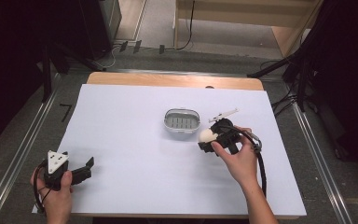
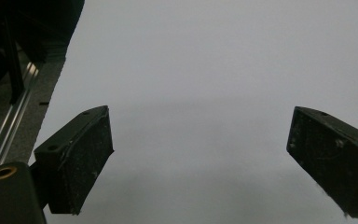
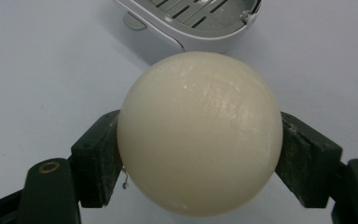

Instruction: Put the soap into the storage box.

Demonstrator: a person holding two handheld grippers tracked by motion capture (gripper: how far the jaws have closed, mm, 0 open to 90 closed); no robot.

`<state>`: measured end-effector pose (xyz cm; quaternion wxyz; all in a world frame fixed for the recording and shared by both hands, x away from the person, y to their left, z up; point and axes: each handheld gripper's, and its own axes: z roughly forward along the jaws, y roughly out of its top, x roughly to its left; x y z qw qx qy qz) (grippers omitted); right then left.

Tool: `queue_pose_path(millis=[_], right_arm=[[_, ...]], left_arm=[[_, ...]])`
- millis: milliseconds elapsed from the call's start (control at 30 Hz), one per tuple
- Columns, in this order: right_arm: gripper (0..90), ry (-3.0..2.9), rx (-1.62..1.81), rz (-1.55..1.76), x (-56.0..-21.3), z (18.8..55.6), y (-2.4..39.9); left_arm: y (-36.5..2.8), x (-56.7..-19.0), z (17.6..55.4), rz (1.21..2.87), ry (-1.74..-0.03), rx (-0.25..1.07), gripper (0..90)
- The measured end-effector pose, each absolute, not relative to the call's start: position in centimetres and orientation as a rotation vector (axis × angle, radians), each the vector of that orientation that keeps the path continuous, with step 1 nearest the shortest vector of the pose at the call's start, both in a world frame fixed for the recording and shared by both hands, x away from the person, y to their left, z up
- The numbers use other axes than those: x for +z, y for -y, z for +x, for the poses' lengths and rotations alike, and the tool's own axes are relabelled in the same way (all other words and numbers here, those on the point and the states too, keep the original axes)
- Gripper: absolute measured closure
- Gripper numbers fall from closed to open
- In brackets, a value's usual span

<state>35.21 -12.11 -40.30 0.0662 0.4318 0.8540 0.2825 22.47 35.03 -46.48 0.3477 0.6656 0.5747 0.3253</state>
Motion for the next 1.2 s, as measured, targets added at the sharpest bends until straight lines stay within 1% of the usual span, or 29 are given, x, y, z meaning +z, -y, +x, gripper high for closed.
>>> queue_pose_path(millis=[800,1200], right_arm=[[24.6,-2.598,0.848,1.263,-39.7,36.6,9.6],[24.7,-2.596,0.864,1.242,-38.8,37.1,8.6]], left_arm=[[-35.1,-46.5,22.5,1.725,-1.489,0.842,7.4],[-35.1,-46.5,22.5,1.723,-1.491,0.842,7.4]])
